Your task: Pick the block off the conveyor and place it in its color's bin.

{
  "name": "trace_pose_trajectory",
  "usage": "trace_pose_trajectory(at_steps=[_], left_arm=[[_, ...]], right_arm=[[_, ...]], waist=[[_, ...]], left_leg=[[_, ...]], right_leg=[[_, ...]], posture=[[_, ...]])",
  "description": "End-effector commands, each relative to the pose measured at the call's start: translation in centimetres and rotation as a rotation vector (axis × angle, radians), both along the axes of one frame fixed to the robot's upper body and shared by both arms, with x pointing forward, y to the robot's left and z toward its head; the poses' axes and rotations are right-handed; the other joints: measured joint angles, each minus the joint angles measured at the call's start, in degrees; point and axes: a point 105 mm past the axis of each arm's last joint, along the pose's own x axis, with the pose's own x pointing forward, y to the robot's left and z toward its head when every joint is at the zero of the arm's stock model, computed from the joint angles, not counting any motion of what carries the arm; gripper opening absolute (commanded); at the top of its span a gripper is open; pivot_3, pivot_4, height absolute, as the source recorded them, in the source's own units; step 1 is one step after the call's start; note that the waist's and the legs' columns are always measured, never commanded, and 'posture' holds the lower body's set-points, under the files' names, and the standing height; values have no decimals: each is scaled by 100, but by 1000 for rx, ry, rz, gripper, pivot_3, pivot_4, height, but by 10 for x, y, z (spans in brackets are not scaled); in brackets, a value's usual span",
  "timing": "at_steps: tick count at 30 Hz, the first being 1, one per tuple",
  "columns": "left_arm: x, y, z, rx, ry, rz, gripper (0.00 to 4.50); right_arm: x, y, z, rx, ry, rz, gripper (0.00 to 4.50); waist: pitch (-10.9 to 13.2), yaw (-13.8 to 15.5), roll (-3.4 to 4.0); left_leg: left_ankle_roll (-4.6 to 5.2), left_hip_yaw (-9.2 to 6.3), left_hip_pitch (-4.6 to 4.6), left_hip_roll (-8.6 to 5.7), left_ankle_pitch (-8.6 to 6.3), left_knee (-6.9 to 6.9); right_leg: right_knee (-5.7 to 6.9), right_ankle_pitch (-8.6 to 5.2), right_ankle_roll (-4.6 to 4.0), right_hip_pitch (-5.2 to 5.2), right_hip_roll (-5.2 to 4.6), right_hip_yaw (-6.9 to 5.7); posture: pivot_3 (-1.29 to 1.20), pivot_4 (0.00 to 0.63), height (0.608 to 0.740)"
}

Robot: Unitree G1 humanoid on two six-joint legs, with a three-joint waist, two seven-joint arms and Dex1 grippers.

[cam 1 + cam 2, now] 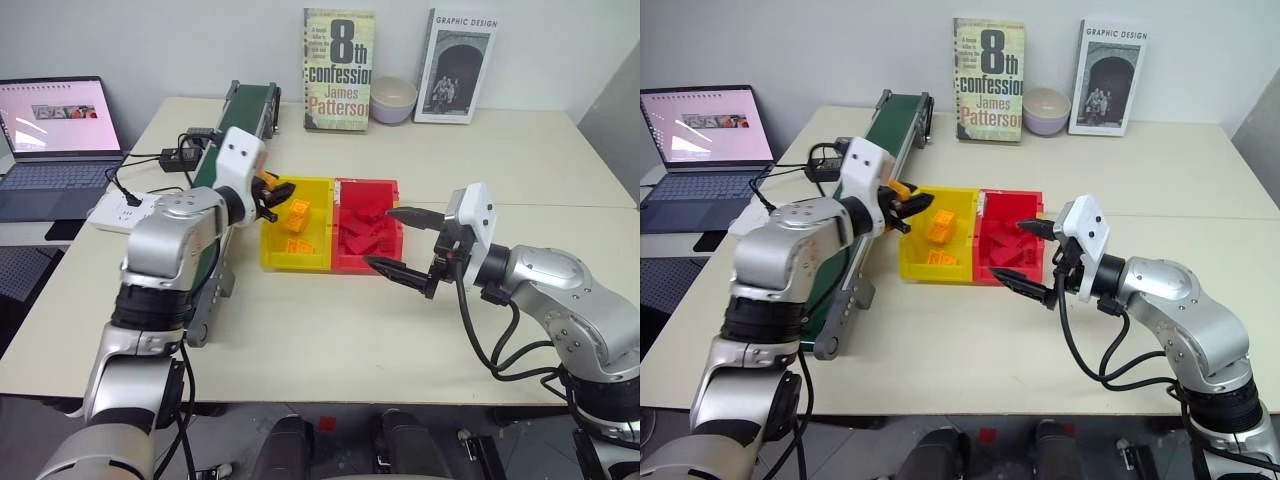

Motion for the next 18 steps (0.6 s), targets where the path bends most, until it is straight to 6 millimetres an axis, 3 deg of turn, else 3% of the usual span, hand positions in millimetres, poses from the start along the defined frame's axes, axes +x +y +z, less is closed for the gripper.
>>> trace_pose_trajectory(at_steps=[1, 2, 4, 6, 16, 18], left_arm=[[7, -10, 6, 22, -36, -71, 1521], [8, -13, 3, 22, -25, -93, 1521], [6, -19, 1, 7, -4, -138, 2226], [4, -21, 0, 10, 7, -166, 2404], [3, -16, 10, 6, -26, -173, 4326], [1, -9, 17, 11, -40, -172, 4446]], right_arm=[[-6, -1, 9, 10, -47, -19, 4500], [-7, -2, 9, 12, -47, -27, 4500], [-8, -3, 9, 15, -44, -40, 4500], [-9, -3, 8, 15, -42, -46, 4500], [-8, -5, 3, 18, -25, -68, 4500], [-6, -5, 2, 12, -23, -69, 4500]], waist=[[0, -9, 0], [0, -6, 0], [0, 7, 0], [0, 7, 0], [0, 5, 0], [0, 4, 0]], left_leg=[[0, -1, 0, 1, 0, 0], [0, -2, 0, 2, 0, 0], [0, -11, -2, 1, 0, 2], [0, -8, -2, 0, 0, 2], [1, -7, -2, -2, 0, 3], [1, -6, -2, -1, 0, 3]], right_leg=[[1, 0, 0, -1, 1, -1], [2, 0, 0, -2, 2, -1], [2, 0, 0, 0, 2, -2], [1, 0, 0, 1, 1, -3], [1, 0, 1, 1, -1, -1], [2, 0, 2, 1, 0, -2]], posture=[[0, 150, 740], [0, 150, 740], [0, 150, 740], [0, 150, 740], [0, 150, 740], [0, 150, 740]])
